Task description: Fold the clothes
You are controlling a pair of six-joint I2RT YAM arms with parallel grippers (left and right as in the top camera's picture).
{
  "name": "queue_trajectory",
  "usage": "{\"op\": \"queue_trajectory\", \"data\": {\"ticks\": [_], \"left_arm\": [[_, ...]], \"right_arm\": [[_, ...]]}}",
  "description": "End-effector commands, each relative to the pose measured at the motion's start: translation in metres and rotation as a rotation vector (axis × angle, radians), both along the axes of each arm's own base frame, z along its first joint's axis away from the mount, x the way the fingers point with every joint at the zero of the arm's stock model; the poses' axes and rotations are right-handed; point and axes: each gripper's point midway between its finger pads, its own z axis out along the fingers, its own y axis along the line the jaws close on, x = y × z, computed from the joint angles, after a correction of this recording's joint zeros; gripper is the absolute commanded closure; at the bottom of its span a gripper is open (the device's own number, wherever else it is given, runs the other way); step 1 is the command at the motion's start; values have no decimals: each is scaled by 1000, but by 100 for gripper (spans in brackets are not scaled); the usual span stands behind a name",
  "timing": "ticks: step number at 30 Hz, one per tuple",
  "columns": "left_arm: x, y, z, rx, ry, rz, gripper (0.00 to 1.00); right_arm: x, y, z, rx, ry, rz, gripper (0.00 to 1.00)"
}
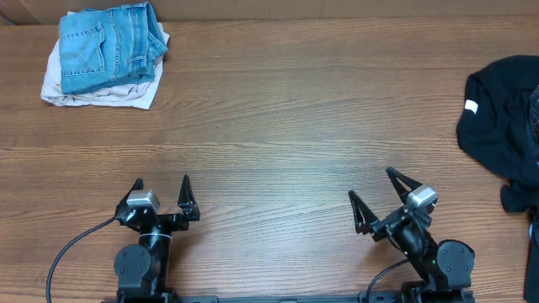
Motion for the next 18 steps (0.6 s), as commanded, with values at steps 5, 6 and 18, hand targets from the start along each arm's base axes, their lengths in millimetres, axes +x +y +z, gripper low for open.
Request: {"op": "queue_trajectory", "data": {"ticks": [5, 6, 18], "left_arm": [[0, 3, 0, 24, -7, 14, 0], [0, 3, 0, 24, -7, 14, 0], [0, 3, 0, 24, -7, 14, 0]], "right_arm": [[-21, 22, 30, -13, -162, 162, 0], [-22, 20, 41, -12, -214, 147, 0], [11, -65, 123, -23, -272, -415, 0]]}}
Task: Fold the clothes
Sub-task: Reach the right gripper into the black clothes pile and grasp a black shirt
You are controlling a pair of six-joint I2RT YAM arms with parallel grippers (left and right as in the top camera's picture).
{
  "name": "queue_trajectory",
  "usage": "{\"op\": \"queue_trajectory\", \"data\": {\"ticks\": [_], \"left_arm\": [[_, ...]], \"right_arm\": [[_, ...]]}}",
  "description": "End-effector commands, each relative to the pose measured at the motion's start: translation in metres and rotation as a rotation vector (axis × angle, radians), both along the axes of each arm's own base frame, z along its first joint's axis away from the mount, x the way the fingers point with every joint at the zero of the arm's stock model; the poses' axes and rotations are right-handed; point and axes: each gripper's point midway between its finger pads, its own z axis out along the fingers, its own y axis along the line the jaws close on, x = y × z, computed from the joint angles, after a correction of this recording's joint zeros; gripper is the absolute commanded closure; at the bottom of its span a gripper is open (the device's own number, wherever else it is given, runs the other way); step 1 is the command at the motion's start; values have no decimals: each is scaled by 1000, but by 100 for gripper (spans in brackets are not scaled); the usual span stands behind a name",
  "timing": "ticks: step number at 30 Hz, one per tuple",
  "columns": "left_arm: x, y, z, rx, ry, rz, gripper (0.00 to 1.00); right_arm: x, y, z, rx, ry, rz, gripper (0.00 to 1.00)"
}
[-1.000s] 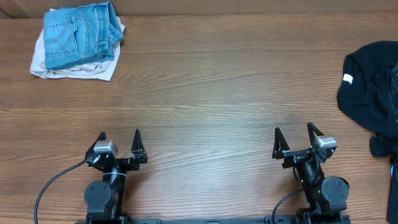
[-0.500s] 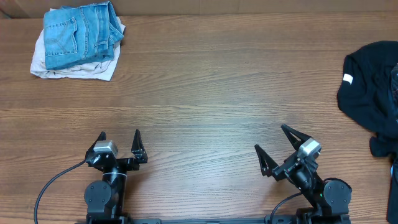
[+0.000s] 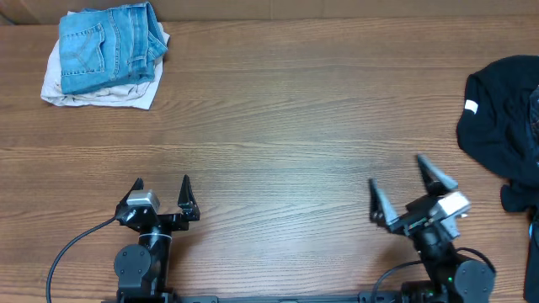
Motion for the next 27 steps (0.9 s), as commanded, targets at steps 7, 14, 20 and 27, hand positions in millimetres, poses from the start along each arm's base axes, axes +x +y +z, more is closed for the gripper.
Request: {"op": "queue_trajectory", "data": {"ticks": [7, 14, 20, 27], "left_arm": [[0, 3, 0, 24, -7, 14, 0], [0, 3, 0, 24, -7, 14, 0], [0, 3, 0, 24, -7, 14, 0], [0, 3, 0, 24, -7, 14, 0]], "right_arm": [[72, -98, 45, -95, 239, -603, 0], [146, -199, 45, -134, 655, -833, 0], [161, -302, 5, -53, 984, -964, 0], [175, -356, -22, -15, 969, -1042, 0]]}}
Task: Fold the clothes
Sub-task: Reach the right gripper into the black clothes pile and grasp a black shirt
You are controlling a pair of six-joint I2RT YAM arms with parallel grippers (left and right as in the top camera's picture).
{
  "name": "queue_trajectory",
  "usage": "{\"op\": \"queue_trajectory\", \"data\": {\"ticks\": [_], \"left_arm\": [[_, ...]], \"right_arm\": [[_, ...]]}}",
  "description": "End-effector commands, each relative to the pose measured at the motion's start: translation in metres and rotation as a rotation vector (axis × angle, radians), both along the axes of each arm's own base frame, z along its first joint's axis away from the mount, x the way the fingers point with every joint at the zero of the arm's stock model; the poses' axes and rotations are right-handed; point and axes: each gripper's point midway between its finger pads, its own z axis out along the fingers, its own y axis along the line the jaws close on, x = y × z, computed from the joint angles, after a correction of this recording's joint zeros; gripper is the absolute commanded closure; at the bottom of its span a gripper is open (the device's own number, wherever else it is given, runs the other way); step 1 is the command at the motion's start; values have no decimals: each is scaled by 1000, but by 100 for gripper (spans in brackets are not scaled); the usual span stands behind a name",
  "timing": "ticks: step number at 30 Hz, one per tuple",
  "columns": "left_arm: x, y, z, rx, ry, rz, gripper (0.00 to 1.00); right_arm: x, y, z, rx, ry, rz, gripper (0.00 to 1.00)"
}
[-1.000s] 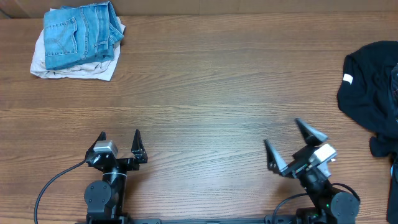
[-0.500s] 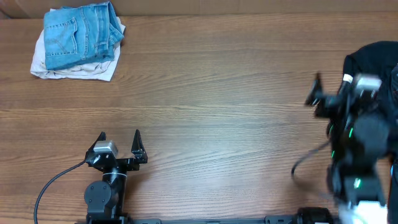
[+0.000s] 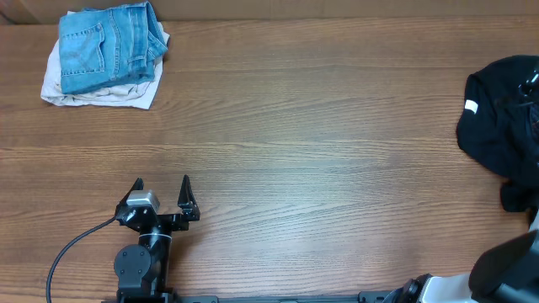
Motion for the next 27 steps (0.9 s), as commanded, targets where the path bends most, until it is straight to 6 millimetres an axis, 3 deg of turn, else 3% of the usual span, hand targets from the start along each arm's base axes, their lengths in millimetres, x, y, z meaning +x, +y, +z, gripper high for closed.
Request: {"op": "queue_trajectory", "data": {"ticks": [1, 9, 13, 19, 27], "left_arm": [[0, 3, 0, 23, -5, 14, 0], [0, 3, 0, 23, -5, 14, 0], [0, 3, 0, 23, -5, 14, 0], [0, 3, 0, 23, -5, 14, 0], [0, 3, 0, 23, -5, 14, 0]], "right_arm": [[7, -24, 5, -21, -44, -30, 0], [-2, -86, -85, -17, 140, -80, 0], [-7, -112, -120, -6, 175, -106, 0], [-17, -146, -152, -25, 189, -139, 0], [-13, -169, -173, -24, 214, -110, 0]]}}
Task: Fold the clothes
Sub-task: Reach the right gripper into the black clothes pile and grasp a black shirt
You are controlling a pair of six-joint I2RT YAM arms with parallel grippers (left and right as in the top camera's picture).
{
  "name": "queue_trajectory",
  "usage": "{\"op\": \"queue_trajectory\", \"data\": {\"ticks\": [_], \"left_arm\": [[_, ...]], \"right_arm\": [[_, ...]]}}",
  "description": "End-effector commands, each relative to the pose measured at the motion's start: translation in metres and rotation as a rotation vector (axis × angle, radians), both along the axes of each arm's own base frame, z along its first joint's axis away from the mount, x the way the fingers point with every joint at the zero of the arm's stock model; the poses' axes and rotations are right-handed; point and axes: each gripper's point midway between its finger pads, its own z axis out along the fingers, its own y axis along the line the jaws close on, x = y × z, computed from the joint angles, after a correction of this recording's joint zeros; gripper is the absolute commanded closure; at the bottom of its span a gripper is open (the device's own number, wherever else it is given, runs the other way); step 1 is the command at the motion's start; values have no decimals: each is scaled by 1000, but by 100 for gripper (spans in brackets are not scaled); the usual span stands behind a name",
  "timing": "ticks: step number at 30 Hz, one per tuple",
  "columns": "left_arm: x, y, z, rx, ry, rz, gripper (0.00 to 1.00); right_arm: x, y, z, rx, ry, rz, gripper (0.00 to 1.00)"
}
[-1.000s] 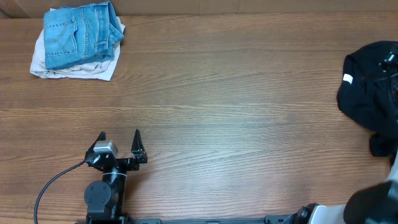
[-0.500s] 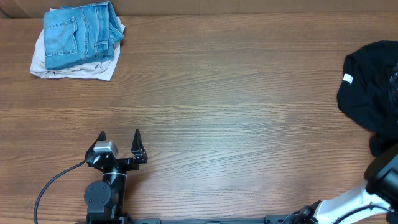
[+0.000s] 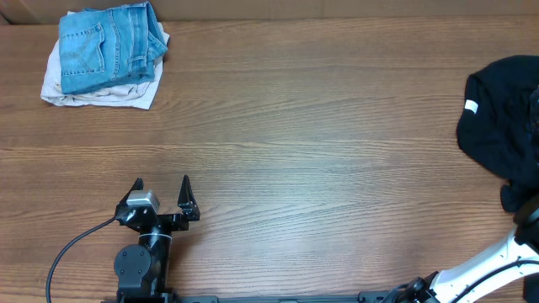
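Observation:
A crumpled black garment with a small white tag lies at the table's right edge, partly cut off by the frame. My right arm reaches from the bottom edge out to the right. Its right gripper shows only as a dark shape at the frame's edge, by the garment's lower tip; its fingers are hidden. My left gripper rests open near the front left, holding nothing. Folded blue jeans lie on a white garment at the back left.
The wooden table spreads between the folded pile and the black garment. A black cable curls from the left arm's base at the front left.
The right arm, then only a blurred shape at the bottom right corner, now stretches as a white link toward the black garment's lower tip. The left arm and both clothes piles are unchanged.
At first both grippers stood open near the table's front edge. The right gripper then sat further right, still open. After that it was almost out of frame at the bottom right. Now the right arm reaches to the black garment's lower end.

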Motion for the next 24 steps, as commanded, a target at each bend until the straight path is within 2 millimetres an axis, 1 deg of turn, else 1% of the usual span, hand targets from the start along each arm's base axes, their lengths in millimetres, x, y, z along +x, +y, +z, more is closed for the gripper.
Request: {"op": "queue_trajectory", "data": {"ticks": [1, 5, 9, 11, 12, 13, 15, 16, 17, 19, 21, 22, 23, 24], "left_arm": [[0, 3, 0, 23, -5, 14, 0], [0, 3, 0, 23, -5, 14, 0], [0, 3, 0, 23, -5, 14, 0], [0, 3, 0, 23, -5, 14, 0], [0, 3, 0, 23, -5, 14, 0], [0, 3, 0, 23, -5, 14, 0], [0, 3, 0, 23, -5, 14, 0], [0, 3, 0, 23, -5, 14, 0], [0, 3, 0, 23, -5, 14, 0], [0, 3, 0, 23, -5, 14, 0], [0, 3, 0, 23, -5, 14, 0], [0, 3, 0, 23, -5, 14, 0], [0, 3, 0, 23, -5, 14, 0], [0, 3, 0, 23, -5, 14, 0]], "right_arm": [[12, -17, 5, -21, -15, 12, 0], [19, -23, -10, 20, 20, 14, 0], [19, -23, -21, 39, 38, 14, 1], [18, -22, -26, 49, 46, 15, 9], [17, -21, -29, 56, 50, 16, 15], [18, -21, -29, 58, 46, 20, 16], [20, -19, -29, 64, 39, 27, 25], [19, -19, -30, 68, 43, 27, 33], [19, -18, -31, 70, 44, 27, 38], [19, -19, -32, 70, 45, 27, 38], [19, -19, -32, 69, 44, 26, 41], [19, -19, -31, 67, 43, 27, 47], [19, -19, -31, 67, 42, 26, 62], [19, -19, -31, 66, 42, 26, 69]]}}
